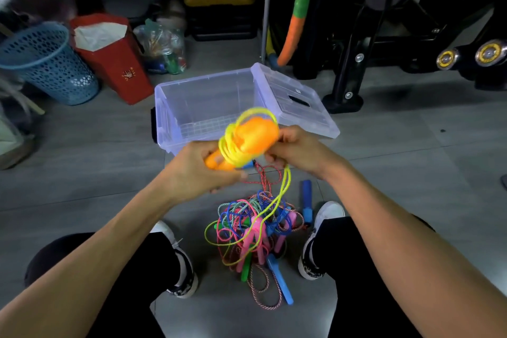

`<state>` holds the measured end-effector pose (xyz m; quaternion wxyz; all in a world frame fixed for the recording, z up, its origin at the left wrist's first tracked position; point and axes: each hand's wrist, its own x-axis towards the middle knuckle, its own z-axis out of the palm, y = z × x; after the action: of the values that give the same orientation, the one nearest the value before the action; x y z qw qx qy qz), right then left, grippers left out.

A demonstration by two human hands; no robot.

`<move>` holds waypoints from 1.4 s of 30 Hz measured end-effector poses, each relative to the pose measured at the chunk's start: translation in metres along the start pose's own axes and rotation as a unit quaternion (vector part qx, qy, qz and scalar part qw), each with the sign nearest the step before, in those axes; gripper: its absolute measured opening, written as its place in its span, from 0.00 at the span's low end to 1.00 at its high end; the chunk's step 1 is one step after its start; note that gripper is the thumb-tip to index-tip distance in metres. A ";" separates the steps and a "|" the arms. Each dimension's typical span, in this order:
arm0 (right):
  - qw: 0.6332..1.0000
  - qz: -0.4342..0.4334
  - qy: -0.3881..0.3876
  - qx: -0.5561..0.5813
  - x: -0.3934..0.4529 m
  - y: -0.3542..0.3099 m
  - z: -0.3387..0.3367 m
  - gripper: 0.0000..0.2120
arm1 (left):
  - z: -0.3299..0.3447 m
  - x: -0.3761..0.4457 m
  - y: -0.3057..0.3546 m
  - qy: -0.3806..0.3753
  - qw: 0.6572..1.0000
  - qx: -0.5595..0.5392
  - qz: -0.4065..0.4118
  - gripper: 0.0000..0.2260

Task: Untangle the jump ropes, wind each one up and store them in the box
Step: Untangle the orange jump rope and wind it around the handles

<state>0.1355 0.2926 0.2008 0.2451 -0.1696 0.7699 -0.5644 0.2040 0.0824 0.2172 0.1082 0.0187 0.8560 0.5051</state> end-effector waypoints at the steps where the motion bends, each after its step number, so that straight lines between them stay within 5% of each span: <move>1: 1.000 0.014 0.003 -0.004 0.000 0.000 0.005 0.11 | -0.001 0.003 0.002 0.025 0.999 -0.037 -0.029 0.12; 6: 0.993 0.075 -0.016 -0.089 0.004 0.006 0.033 0.15 | -0.012 0.013 0.004 0.056 0.960 -0.220 -0.167 0.08; 9: 0.984 0.103 -0.014 -0.146 0.002 0.009 0.036 0.15 | -0.016 0.015 0.001 0.025 0.952 -0.263 -0.155 0.08; 14: 0.943 0.037 -0.043 -0.329 -0.006 0.005 0.034 0.14 | -0.019 0.025 -0.022 0.102 0.985 0.056 -0.126 0.08; 20: 0.893 -0.006 -0.001 -0.450 -0.012 -0.005 0.017 0.12 | 0.012 0.028 -0.027 0.091 0.931 0.343 -0.085 0.06; 28: 0.917 0.016 -0.033 -0.397 -0.008 -0.010 0.003 0.09 | 0.023 0.031 -0.018 -0.006 0.835 0.549 -0.034 0.10; 31: 0.924 -0.026 -0.020 -0.382 -0.003 -0.008 -0.002 0.04 | 0.011 0.034 -0.025 -0.117 0.871 0.476 0.025 0.08; 35: 0.953 -0.028 0.070 -0.293 -0.002 -0.003 -0.028 0.13 | -0.022 0.029 -0.029 -0.230 0.967 0.110 0.024 0.05; 42: 0.968 0.008 0.020 -0.250 -0.002 0.012 -0.001 0.17 | -0.046 0.018 -0.024 -0.172 0.930 -0.325 -0.011 0.18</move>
<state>0.1369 0.2978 0.1900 0.1844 -0.2080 0.8926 -0.3550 0.1788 0.0331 0.2149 0.2600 0.0596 0.6136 0.7432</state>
